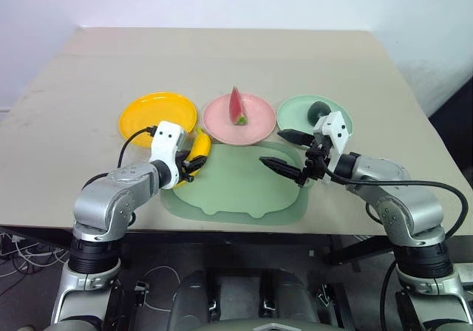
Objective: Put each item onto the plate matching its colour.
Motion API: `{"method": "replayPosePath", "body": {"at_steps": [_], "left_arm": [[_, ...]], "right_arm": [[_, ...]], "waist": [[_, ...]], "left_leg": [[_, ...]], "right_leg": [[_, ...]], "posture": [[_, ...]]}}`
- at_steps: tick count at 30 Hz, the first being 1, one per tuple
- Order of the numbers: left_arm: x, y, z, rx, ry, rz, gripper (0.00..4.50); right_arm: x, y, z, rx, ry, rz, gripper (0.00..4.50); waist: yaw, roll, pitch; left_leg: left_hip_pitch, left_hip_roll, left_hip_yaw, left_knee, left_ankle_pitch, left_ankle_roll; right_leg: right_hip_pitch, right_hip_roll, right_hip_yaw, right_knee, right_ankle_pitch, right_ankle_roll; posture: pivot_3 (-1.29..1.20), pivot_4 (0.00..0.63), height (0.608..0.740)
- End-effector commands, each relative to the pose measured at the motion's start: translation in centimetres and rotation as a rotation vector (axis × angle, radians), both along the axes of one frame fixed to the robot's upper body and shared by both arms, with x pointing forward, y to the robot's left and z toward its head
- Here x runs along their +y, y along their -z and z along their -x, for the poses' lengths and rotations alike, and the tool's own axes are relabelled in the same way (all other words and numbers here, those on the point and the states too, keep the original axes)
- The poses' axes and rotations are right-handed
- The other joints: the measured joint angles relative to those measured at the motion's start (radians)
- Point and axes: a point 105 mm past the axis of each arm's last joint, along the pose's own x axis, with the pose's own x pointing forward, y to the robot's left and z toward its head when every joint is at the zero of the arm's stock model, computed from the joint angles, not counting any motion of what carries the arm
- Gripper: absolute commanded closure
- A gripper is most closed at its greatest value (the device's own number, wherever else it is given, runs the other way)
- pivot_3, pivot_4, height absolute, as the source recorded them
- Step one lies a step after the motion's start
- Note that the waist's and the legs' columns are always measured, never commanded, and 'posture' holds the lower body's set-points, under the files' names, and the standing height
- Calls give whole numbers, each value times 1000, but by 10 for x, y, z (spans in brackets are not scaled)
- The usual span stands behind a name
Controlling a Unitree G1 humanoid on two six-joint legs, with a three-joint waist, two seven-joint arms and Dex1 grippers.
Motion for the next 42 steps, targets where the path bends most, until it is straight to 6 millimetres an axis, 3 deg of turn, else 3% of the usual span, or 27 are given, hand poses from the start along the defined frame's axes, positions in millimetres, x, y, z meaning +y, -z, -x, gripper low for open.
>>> {"method": "replayPosePath", "body": {"at_steps": [1, 6, 17, 22, 28, 32, 36, 42], "left_arm": [[7, -40, -8, -175, -50, 73, 2627], [30, -66, -23, -339, -185, 77, 2627], [94, -61, -83, -310, -587, 157, 2627], [90, -54, -104, -298, -563, 115, 2627], [85, -48, -112, -265, -543, 125, 2627], [83, -46, -114, -252, -526, 128, 1360], [76, -63, -113, -291, -461, 143, 33], [62, -92, -89, -423, -269, 162, 33]], "right_arm": [[2, -11, -2, -60, -13, 2, 0], [7, -10, -2, -61, -28, -4, 0], [5, -10, -6, -68, -17, -3, 0], [3, -13, -9, -78, -4, 3, 0], [-1, -16, -12, -93, 16, 3, 0], [1, -15, -11, -94, 19, 0, 0], [3, -15, -12, -94, 29, -8, 0], [2, -17, -12, -100, 37, -18, 0]], "waist": [[1, 0, 0], [0, 0, 0], [2, -1, 0], [0, -1, 0], [-1, -1, 0], [-2, -1, 0], [-1, -1, 0], [-4, -2, 0]], "left_leg": [[0, 0, 0, 0, 0, 0], [0, 0, 0, 0, 0, 0], [0, 0, -1, 1, 0, 0], [0, -1, 0, 1, 0, 0], [0, -1, 0, 1, 0, 0], [0, -1, 0, 1, 0, 0], [-1, -1, 0, 1, 0, 0], [-1, 0, 0, 1, 0, 0]], "right_leg": [[0, 0, 0, 0, 0, 0], [0, 0, 0, 0, 0, 0], [1, 0, -1, 0, 0, 0], [1, 0, -2, 0, 0, 0], [1, 0, -2, 0, 0, 0], [1, 0, -2, 0, 0, 1], [1, 0, -2, 0, 0, 1], [0, 0, -1, 0, 0, 1]], "posture": [[0, 150, 695], [0, 150, 695], [0, 150, 695], [0, 150, 695], [0, 150, 695], [0, 150, 695], [0, 150, 695], [0, 150, 695]]}}
